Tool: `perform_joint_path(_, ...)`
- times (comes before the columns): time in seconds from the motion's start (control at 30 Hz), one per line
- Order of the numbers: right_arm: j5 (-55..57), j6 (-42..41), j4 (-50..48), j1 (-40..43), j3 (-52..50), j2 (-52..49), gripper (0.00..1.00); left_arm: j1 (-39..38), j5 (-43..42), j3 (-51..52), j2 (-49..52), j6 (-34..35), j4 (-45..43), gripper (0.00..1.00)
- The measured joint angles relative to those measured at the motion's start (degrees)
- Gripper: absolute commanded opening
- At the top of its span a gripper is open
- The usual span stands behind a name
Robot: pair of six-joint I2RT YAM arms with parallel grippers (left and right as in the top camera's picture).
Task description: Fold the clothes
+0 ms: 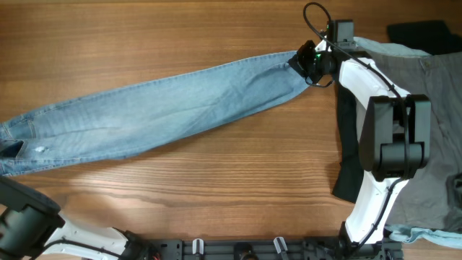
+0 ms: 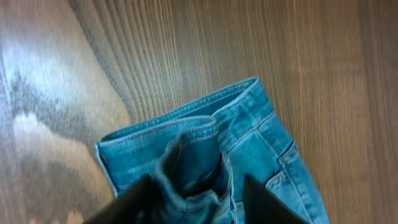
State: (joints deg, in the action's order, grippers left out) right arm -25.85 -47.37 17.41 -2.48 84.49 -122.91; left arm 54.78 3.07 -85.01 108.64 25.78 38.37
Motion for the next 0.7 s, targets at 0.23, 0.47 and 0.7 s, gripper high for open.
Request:
perform_joint_path(0.23,2.82,-0.39,-3.61,0.04,0.0,0.0,0.04,0.0,1.62,0.0,0.17,-0.59,-0.42,0.28)
perform_joint_path(0.47,3.89,-1.66,-7.26,0.04,0.0,0.0,0.11,0.0,2.4,0.0,0.17,-1.05,-0.63,0.49)
perform_joint_path(0.7,5.95,-3.78,-7.13,0.24,0.0,0.0,0.75,0.0,3.8,0.0,0.17,-2.78,-0.42,1.0)
